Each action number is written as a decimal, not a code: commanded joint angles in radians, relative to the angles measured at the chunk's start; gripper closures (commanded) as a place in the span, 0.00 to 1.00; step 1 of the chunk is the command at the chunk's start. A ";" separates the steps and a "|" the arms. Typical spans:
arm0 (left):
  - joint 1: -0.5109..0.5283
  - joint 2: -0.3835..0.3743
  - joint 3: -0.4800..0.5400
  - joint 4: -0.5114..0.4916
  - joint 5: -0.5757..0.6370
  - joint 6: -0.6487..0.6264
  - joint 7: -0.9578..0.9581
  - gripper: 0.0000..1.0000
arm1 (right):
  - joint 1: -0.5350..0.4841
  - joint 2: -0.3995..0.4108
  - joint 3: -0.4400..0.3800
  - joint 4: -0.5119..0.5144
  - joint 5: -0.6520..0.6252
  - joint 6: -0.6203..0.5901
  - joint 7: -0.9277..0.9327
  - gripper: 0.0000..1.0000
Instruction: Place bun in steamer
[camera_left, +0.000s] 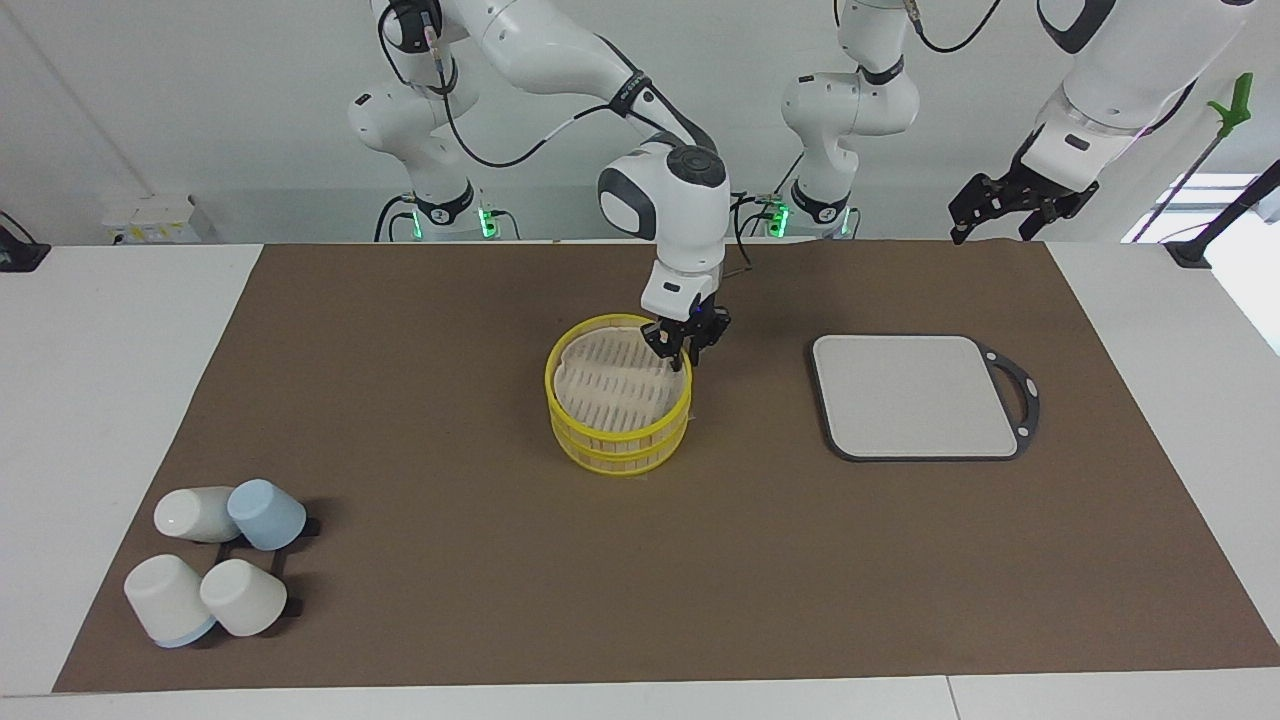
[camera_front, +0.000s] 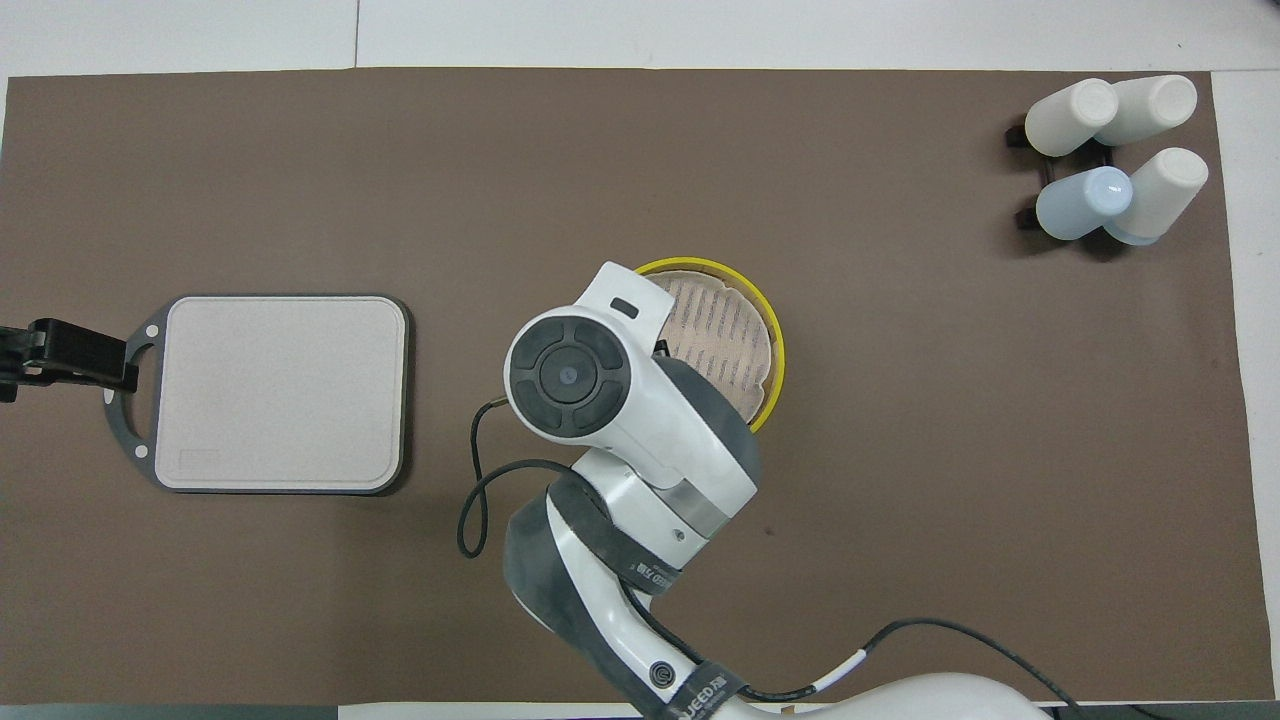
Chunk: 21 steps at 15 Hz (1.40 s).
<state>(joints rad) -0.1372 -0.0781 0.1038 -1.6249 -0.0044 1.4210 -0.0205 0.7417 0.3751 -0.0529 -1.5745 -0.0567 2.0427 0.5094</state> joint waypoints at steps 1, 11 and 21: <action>0.004 -0.015 -0.003 -0.013 -0.014 0.018 0.014 0.00 | -0.119 -0.093 0.008 0.025 0.008 -0.128 0.004 0.00; 0.005 -0.015 -0.004 -0.013 -0.023 0.027 0.014 0.00 | -0.511 -0.315 0.005 0.013 0.014 -0.527 -0.429 0.00; 0.008 -0.015 -0.004 -0.013 -0.026 0.039 0.014 0.00 | -0.645 -0.364 0.002 0.002 0.057 -0.563 -0.462 0.00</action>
<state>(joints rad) -0.1373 -0.0781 0.1003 -1.6249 -0.0166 1.4431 -0.0201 0.1565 0.0250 -0.0604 -1.5429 -0.0295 1.4514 0.0583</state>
